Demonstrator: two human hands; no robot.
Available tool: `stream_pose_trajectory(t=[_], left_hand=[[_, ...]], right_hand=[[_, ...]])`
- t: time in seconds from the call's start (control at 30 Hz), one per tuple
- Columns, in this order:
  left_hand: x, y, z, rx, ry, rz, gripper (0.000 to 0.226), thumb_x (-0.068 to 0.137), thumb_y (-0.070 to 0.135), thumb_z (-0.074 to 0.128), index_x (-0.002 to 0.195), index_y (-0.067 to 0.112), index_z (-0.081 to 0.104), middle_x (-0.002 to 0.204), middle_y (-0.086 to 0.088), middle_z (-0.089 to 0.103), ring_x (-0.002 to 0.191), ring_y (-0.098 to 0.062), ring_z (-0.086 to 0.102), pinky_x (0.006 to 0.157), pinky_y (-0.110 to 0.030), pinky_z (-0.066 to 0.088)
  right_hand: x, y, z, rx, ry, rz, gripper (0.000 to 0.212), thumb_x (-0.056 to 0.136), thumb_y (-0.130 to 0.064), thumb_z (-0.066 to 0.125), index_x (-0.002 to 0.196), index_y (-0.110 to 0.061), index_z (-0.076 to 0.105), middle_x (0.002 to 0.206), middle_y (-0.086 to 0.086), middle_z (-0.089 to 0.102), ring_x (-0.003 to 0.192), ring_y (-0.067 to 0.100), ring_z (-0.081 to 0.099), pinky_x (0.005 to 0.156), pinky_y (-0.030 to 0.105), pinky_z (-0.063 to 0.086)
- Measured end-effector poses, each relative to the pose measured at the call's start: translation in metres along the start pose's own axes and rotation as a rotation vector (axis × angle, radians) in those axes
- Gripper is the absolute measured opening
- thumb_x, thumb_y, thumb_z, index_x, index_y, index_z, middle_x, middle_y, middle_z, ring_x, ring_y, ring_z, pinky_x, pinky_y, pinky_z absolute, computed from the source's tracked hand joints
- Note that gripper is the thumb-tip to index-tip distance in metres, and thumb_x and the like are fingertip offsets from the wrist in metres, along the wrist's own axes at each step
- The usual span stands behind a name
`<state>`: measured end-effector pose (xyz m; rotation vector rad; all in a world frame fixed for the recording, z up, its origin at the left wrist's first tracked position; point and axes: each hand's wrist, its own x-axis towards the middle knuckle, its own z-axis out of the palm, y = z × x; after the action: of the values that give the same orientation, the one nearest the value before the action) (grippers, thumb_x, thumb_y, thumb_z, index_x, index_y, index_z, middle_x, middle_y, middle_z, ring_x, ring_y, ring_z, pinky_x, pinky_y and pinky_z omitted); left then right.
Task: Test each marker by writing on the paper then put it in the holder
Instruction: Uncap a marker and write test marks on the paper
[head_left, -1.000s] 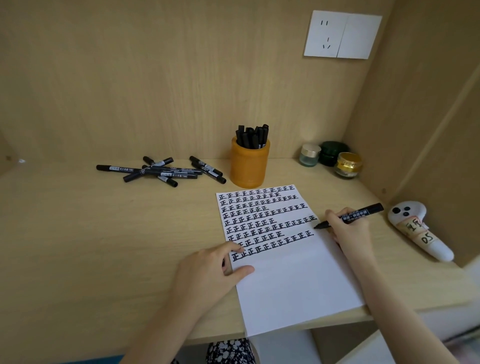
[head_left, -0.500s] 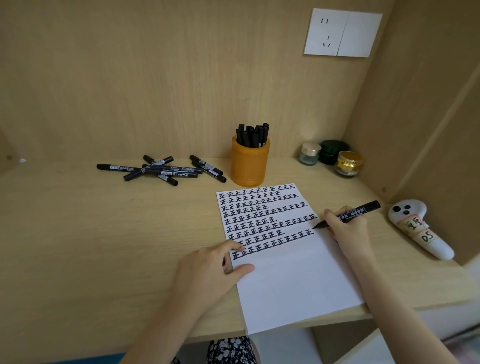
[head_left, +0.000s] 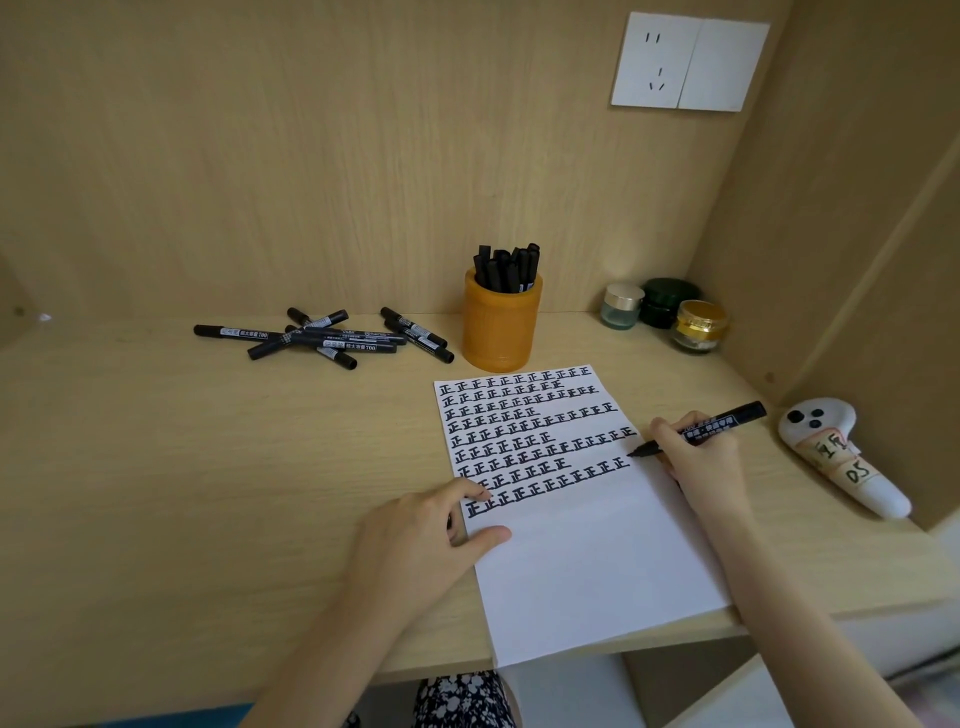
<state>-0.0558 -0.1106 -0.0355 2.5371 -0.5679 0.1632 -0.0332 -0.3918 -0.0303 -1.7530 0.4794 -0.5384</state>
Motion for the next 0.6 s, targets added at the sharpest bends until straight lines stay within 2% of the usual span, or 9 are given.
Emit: stream_pose_trajectory(t=[0.17, 0.33, 0.6], left_hand=[[0.0005, -0.0008, 0.0009, -0.003, -0.004, -0.004, 0.046, 0.076, 0.073, 0.047, 0.112, 0.045, 0.053, 0.058, 0.012, 0.051, 0.062, -0.001, 0.057, 0.059, -0.017, 0.048], [0.0000, -0.0003, 0.0001, 0.001, -0.002, -0.002, 0.045, 0.076, 0.072, 0.048, 0.111, 0.045, 0.054, 0.055, 0.011, 0.047, 0.062, -0.001, 0.058, 0.059, -0.019, 0.049], [0.0006, -0.0019, 0.0016, 0.002, 0.002, -0.001, 0.048, 0.074, 0.075, 0.044, 0.111, 0.046, 0.053, 0.061, 0.012, 0.053, 0.060, -0.002, 0.057, 0.061, -0.021, 0.051]], right_hand=[[-0.0003, -0.0012, -0.0011, 0.005, 0.004, -0.009, 0.025, 0.082, -0.002, 0.060, 0.064, -0.011, 0.045, 0.060, 0.009, 0.044, 0.054, 0.020, 0.038, 0.054, 0.031, 0.030], [-0.0007, -0.0011, -0.0023, 0.029, 0.011, 0.000, 0.024, 0.081, -0.003, 0.062, 0.065, -0.011, 0.047, 0.060, 0.008, 0.045, 0.056, 0.019, 0.039, 0.055, 0.030, 0.031], [-0.0011, -0.0019, -0.0011, 0.021, 0.010, -0.017, 0.027, 0.083, -0.004, 0.060, 0.062, -0.013, 0.045, 0.060, 0.007, 0.044, 0.057, 0.018, 0.039, 0.056, 0.031, 0.031]])
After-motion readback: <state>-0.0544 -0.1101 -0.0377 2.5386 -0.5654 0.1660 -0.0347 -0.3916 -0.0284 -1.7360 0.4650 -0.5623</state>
